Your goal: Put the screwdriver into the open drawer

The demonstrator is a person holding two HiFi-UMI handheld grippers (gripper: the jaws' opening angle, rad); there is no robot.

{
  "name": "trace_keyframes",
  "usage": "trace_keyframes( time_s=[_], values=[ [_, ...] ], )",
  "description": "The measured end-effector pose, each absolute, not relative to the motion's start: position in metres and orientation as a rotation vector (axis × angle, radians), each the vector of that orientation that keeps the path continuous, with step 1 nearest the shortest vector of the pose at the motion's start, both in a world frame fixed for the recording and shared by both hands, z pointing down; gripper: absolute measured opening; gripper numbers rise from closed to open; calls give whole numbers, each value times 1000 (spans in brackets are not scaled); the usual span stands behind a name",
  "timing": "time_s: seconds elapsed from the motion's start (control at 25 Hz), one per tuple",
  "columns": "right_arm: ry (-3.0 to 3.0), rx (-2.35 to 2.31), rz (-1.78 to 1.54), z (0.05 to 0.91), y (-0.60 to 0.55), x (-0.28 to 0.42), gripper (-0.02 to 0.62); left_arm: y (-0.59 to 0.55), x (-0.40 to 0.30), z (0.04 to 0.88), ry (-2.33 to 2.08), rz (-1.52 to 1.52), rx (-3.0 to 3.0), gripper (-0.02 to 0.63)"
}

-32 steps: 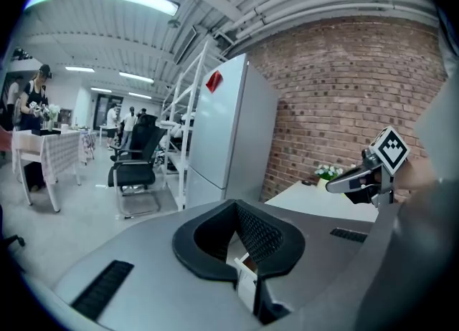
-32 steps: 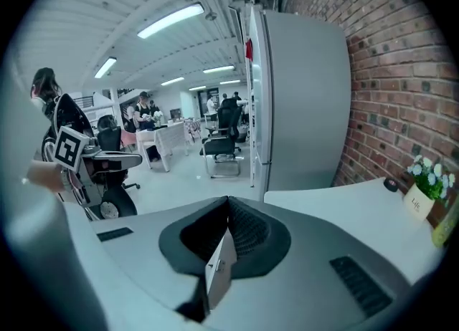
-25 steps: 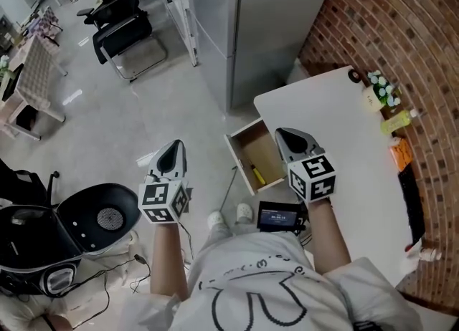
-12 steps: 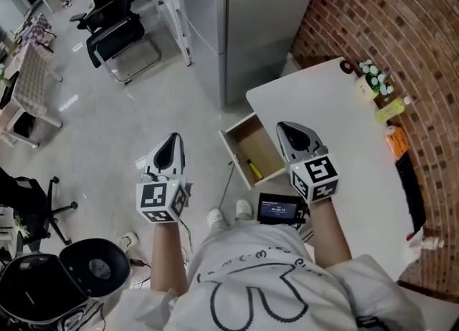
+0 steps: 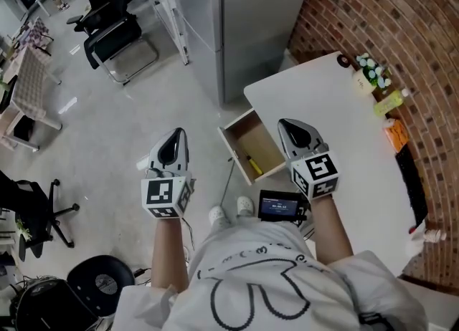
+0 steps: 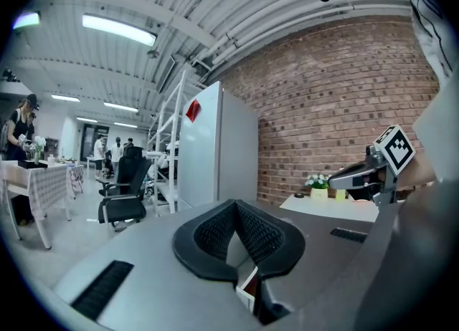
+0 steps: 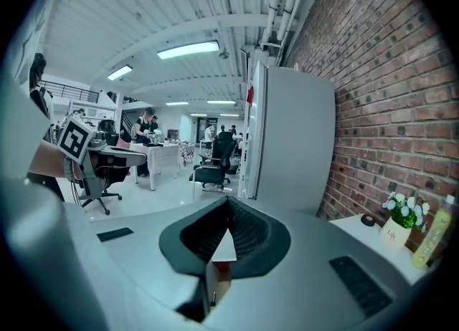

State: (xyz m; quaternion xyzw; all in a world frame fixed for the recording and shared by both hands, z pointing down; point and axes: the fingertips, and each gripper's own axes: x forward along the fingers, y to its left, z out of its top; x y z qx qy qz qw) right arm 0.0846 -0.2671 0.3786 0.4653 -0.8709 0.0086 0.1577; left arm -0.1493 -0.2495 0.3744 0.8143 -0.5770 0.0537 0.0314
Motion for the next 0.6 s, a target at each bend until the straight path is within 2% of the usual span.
trace_keyframes(
  time_s=[0.6],
  values=[
    [-2450, 1396, 71, 398, -262, 92, 18, -262, -145, 392, -1703, 199, 2553, 12]
  ],
)
